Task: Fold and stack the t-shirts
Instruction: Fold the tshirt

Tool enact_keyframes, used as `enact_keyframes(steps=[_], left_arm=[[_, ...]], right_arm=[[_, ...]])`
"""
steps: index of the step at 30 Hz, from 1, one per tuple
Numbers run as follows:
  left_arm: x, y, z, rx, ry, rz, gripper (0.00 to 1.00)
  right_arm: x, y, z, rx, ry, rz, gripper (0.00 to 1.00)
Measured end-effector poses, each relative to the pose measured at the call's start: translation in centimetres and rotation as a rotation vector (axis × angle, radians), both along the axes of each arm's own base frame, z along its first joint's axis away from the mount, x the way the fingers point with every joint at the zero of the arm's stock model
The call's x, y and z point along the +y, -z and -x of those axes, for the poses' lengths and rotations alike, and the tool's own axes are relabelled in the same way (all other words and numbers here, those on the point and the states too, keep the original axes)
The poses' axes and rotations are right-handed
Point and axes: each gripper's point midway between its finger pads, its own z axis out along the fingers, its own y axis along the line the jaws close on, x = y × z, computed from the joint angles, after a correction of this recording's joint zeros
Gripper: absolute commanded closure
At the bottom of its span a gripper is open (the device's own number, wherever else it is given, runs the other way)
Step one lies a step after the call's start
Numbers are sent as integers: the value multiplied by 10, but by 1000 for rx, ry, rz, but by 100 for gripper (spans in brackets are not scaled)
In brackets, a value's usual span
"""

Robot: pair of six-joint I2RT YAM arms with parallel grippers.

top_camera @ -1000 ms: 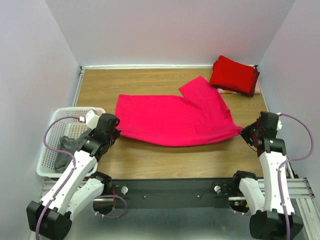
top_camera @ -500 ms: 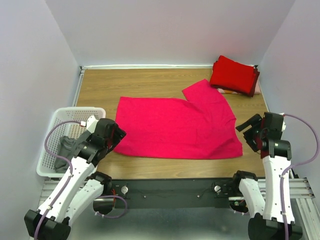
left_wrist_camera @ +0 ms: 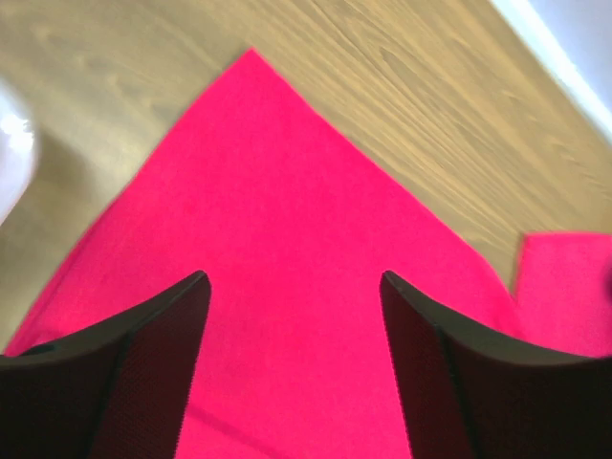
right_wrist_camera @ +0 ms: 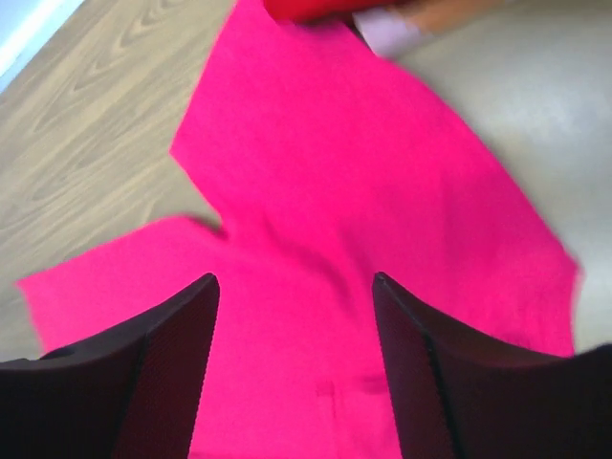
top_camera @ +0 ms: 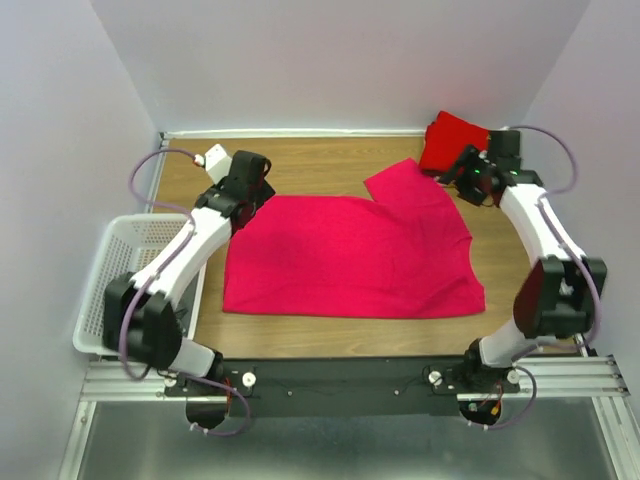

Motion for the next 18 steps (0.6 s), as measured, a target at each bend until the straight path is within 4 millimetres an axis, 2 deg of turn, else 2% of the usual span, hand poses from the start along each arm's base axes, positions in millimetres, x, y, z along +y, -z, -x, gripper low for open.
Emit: enact_keyframes(steps=[1, 2, 4, 6, 9, 13, 16, 18], left_arm=[[-1, 8, -11, 19, -2, -16, 26], [-1, 18, -31, 51, -7, -39, 26], [1, 38, -64, 83, -18, -66, 26], [11, 65, -85, 141, -39, -94, 26], [29, 90, -100, 194, -71, -114, 29], [52, 109, -109, 239, -100, -131, 29], [55, 112, -123, 236, -102, -136, 30], [53, 116, -131, 237, -93, -136, 30]], right_arm=[[4, 3, -14, 2, -17, 19, 35], [12, 13, -36, 14, -48, 49, 43], [19, 21, -69, 4, -74, 86, 48], [25, 35, -106, -6, -106, 130, 48], [28, 59, -142, 9, -133, 181, 48], [35, 71, -182, -20, -157, 254, 48], [47, 77, -203, -41, -181, 300, 49], [58, 82, -208, -47, -199, 315, 49]])
